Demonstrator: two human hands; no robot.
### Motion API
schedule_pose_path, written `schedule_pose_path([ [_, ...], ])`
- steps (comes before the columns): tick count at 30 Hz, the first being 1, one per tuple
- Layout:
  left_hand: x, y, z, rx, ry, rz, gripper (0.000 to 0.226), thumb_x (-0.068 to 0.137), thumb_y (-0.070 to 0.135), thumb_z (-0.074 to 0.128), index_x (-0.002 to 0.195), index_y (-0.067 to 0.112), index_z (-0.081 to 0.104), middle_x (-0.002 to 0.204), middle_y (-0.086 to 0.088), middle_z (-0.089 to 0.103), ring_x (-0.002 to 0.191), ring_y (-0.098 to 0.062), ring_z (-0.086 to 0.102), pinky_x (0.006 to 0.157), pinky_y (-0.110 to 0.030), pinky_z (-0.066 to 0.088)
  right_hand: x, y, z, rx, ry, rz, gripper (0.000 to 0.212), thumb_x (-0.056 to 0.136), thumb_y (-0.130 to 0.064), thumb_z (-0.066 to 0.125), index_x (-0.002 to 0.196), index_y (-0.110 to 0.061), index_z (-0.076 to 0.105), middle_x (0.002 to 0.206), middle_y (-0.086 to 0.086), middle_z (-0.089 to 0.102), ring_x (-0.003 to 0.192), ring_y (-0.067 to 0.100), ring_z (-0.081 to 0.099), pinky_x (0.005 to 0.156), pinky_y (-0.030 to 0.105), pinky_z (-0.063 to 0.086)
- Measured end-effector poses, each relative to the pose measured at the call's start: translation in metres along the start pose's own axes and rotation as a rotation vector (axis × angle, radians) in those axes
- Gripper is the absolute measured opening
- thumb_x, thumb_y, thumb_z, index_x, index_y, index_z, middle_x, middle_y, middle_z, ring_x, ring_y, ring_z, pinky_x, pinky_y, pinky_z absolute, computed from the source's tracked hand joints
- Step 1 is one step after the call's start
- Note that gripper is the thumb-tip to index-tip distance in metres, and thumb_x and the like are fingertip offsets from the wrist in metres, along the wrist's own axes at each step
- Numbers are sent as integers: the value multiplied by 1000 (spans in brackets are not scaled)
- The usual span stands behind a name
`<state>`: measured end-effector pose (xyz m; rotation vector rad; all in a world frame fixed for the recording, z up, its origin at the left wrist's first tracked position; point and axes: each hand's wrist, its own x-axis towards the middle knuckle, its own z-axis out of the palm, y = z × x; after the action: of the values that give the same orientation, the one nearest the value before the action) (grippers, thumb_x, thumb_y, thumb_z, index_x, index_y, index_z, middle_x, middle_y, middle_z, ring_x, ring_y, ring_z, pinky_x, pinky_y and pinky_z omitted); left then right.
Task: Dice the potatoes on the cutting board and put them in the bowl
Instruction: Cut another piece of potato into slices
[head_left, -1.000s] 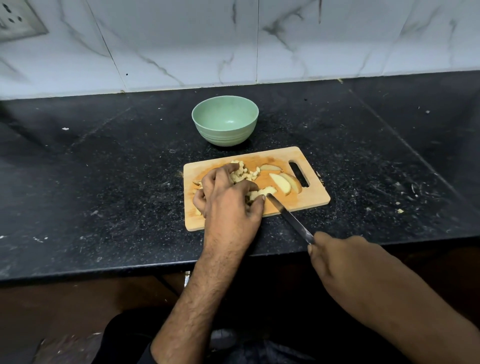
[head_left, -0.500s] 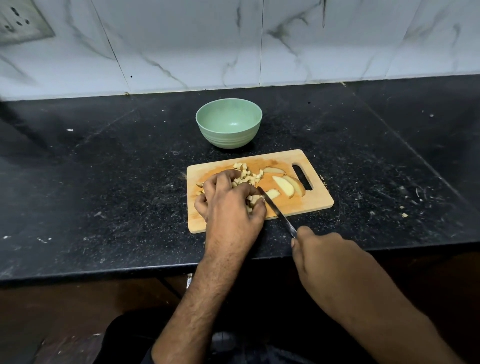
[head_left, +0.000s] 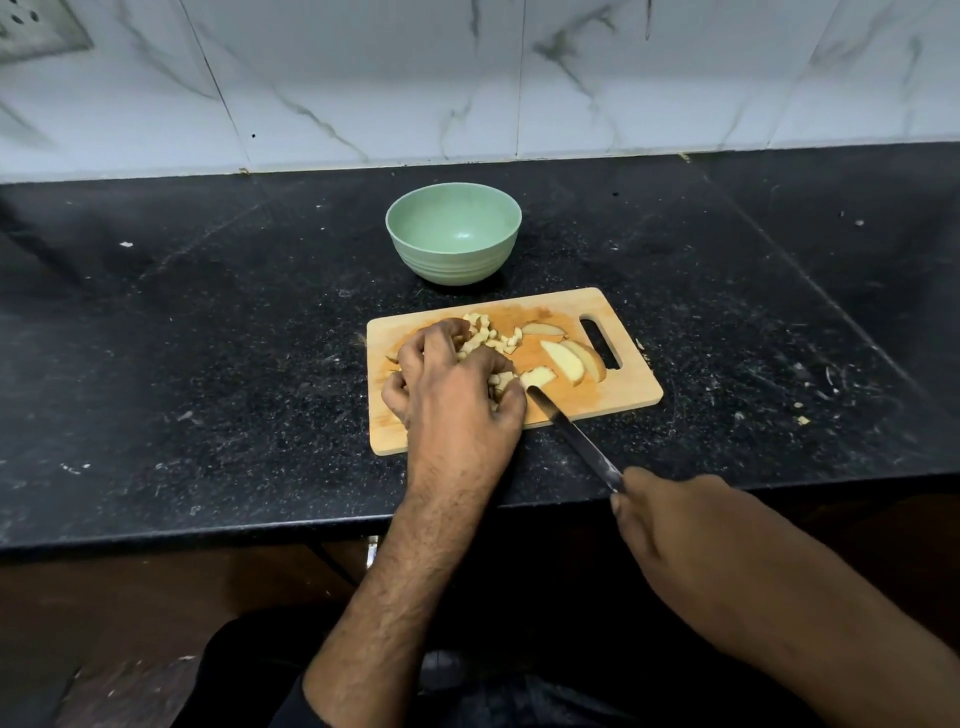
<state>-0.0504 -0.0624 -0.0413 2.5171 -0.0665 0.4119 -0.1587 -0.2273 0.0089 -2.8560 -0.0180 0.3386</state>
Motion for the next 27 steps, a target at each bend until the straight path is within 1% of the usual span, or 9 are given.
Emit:
schedule_pose_path([
  [2, 0, 0, 1, -15, 3, 9, 22, 84, 39, 71, 105, 31, 71, 142, 5, 39, 137, -15, 21, 110, -46, 16, -1, 3, 0, 9, 32, 7, 31, 104, -50, 26, 87, -31, 43, 68, -5, 56, 58, 8, 55, 62, 29, 50],
  [4, -1, -1, 0, -26, 4, 21, 23, 84, 40, 72, 106, 33, 70, 141, 7, 40, 136, -14, 21, 108, -44, 16, -1, 3, 0, 33, 65, 14, 35, 103, -52, 27, 80, -29, 42, 65, -4, 56, 55, 7, 54, 55, 24, 43],
  [6, 0, -2, -1, -36, 2, 43, 26, 84, 45, 72, 108, 35, 70, 141, 8, 40, 135, -13, 21, 104, -39, 13, 0, 4, 0, 68, 103, 37, 36, 102, -51, 28, 76, -28, 39, 63, -2, 55, 52, 7, 53, 52, 23, 38],
  [8, 0, -2, -1, -32, -4, 81, 32, 83, 53, 71, 110, 35, 70, 142, 8, 39, 135, -13, 20, 104, -39, 12, 4, 4, 2, 98, 122, 67, 36, 103, -49, 27, 76, -28, 39, 64, -2, 56, 54, 6, 54, 54, 25, 43],
  [10, 0, -1, 0, 16, -26, 131, 36, 82, 58, 69, 111, 35, 70, 145, 6, 38, 136, -14, 19, 109, -46, 14, 7, 5, 5, 101, 121, 95, 37, 103, -49, 26, 77, -27, 39, 68, -1, 58, 56, 9, 57, 60, 30, 50],
  [12, 3, 1, 1, 84, -47, 165, 34, 83, 59, 67, 109, 36, 71, 147, 6, 37, 138, -17, 19, 110, -51, 18, 10, 6, 7, 95, 115, 106, 37, 104, -48, 26, 77, -26, 38, 70, -2, 58, 58, 9, 58, 63, 32, 51],
  [19, 14, 5, 1, 83, -71, 208, 19, 87, 48, 68, 99, 35, 75, 146, 7, 43, 139, -18, 22, 108, -49, 16, 13, 8, 6, 97, 120, 105, 36, 103, -50, 26, 78, -28, 40, 71, -1, 59, 55, 7, 58, 66, 33, 56],
  [23, 16, 2, 3, 104, -56, 199, 21, 92, 45, 63, 102, 30, 72, 143, 6, 43, 138, -18, 24, 111, -52, 18, 14, 8, 4, 77, 135, 93, 36, 104, -50, 25, 77, -29, 38, 67, -3, 58, 53, 5, 56, 65, 31, 55],
  [27, 18, -1, 5, 91, 13, 169, 19, 96, 39, 58, 96, 25, 71, 137, 4, 48, 133, -19, 30, 107, -53, 24, 17, 7, 4, 47, 131, 91, 36, 104, -51, 24, 77, -29, 37, 66, -3, 57, 54, 6, 55, 66, 32, 54],
])
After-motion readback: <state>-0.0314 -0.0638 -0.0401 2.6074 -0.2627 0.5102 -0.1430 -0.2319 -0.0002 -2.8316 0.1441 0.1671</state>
